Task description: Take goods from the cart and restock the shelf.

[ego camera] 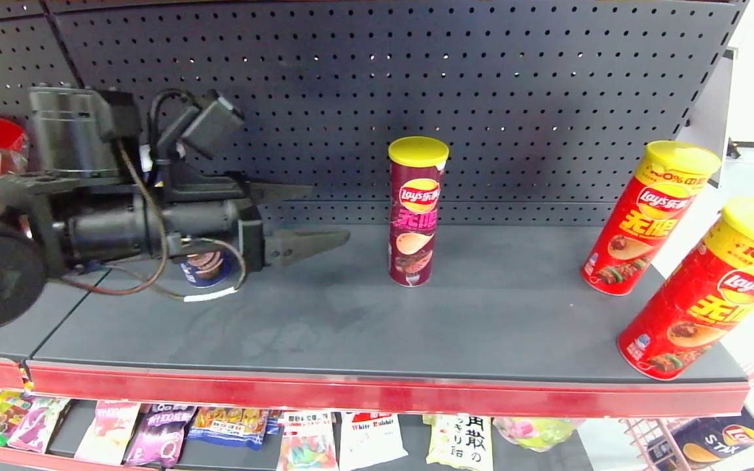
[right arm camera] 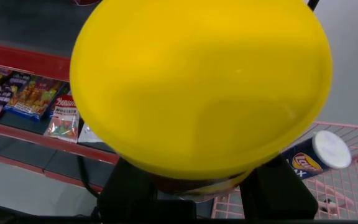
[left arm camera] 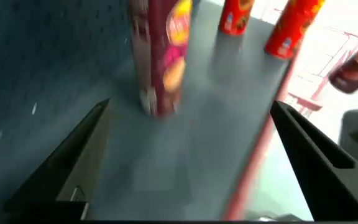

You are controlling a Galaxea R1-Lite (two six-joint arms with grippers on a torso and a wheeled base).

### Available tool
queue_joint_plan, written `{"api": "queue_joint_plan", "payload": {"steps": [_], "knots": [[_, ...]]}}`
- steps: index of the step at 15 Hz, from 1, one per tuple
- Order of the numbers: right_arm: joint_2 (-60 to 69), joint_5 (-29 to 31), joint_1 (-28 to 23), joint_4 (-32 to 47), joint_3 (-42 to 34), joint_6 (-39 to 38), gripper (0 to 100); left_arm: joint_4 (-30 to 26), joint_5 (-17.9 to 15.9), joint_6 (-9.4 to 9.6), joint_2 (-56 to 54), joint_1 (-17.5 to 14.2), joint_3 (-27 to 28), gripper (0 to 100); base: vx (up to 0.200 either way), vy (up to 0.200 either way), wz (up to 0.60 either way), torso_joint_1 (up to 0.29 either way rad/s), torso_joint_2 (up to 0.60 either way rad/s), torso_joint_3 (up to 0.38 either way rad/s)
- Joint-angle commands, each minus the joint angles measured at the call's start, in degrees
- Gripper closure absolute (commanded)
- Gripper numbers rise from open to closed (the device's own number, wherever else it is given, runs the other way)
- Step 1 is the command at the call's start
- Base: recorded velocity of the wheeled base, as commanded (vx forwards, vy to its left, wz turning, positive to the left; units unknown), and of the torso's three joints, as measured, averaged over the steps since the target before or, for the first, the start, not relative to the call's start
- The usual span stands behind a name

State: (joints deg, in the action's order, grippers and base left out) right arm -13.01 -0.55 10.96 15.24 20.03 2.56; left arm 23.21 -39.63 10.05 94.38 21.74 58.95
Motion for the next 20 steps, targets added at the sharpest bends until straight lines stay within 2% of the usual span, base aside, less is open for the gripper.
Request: {"api": "queue_joint_plan", "payload": {"steps": [1,4,5,6,11,14,20], "knots": [[0.0,0.0,0.0,0.1,0.1,0.0,100,0.3,-0.4,0.15,12.8,2.8,10.7,0,0.0,0.0,0.0,0.0,0.0,0.0],[-0.2,0.1,0.0,0.1,0.0,-0.1,100,0.3,-0.4,0.15,18.2,2.9,17.3,0,0.0,0.0,0.0,0.0,0.0,0.0],[-0.2,0.1,0.0,0.1,0.0,-0.1,100,0.3,-0.4,0.15,18.3,2.9,17.4,0,0.0,0.0,0.0,0.0,0.0,0.0],[-0.2,0.2,0.0,0.1,0.0,-0.1,100,0.1,-0.4,0.15,19.8,3.5,19.7,0,0.0,0.0,0.0,0.0,0.0,0.0],[-0.1,0.4,-0.1,0.3,-0.1,-0.1,100,0.1,-0.3,0.06,22.8,4.9,23.8,0,0.0,0.0,0.0,0.0,0.0,0.0],[-0.1,0.5,-0.1,0.3,-0.1,-0.1,100,0.0,-0.4,-0.03,25.7,5.6,28.3,0,0.0,0.0,0.0,0.0,0.0,0.0],[0.0,0.5,-0.1,0.3,-0.1,-0.4,100,0.1,-0.4,-0.2,29.0,6.5,32.1,0,0.0,0.0,0.0,0.0,0.0,0.0]]}}
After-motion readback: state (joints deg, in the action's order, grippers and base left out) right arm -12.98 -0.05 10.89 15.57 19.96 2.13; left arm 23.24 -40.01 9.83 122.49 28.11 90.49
